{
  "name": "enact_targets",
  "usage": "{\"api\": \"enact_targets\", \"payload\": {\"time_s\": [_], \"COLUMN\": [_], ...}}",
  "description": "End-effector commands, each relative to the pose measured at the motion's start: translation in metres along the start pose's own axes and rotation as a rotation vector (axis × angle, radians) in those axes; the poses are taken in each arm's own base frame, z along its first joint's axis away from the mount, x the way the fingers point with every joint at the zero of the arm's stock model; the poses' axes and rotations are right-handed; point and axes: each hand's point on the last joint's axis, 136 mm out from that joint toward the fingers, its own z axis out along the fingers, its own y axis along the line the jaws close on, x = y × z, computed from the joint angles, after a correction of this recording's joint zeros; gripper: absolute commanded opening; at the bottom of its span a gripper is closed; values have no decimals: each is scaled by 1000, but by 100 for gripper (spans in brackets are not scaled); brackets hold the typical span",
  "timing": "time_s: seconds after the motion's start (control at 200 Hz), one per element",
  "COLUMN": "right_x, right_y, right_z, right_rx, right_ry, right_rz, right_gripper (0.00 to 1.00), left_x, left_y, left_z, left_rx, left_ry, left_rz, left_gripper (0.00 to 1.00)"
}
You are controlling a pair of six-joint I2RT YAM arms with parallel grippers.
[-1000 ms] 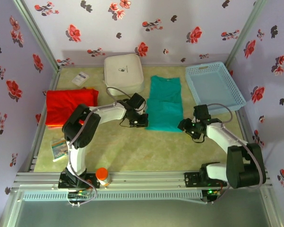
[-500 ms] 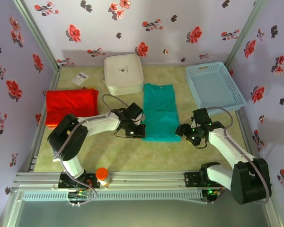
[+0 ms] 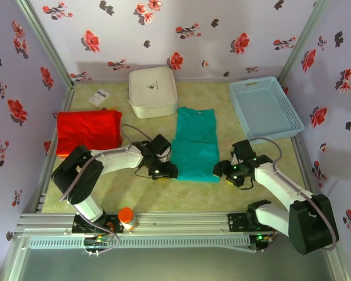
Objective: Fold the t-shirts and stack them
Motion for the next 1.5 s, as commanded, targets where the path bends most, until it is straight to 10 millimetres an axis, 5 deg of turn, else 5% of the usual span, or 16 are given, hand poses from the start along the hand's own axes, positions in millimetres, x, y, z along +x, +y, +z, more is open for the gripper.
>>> {"api": "enact_targets", "payload": {"time_s": [0.0,0.235,0.575,0.92,1.24,1.495], "right_x": [3,4,5,-2,-7,-7], "right_y": [6,5,1,11,17,16], "right_z": [7,19,32,28,27,28], "right_rx": [-17,6,31,-2,-24,-28], "right_ry": [17,26,35,-15,-35,-40], "right_rz": [-1,-11,-13,-25,-19,-12], "right_gripper": [65,57,46,31,15,8], "left_x": [-10,-18,-2,-7,5,4], "left_y": [-7,-19,-5,-15,-13,-14], "left_z": [-3,7,15,18,18,19], "left_rx": [65,123,90,113,101,112], "left_ry": [-24,-9,43,36,60,50], "left_rz": [-17,-31,-61,-67,-62,-78], "left_gripper": [52,46,39,27,43,30]}}
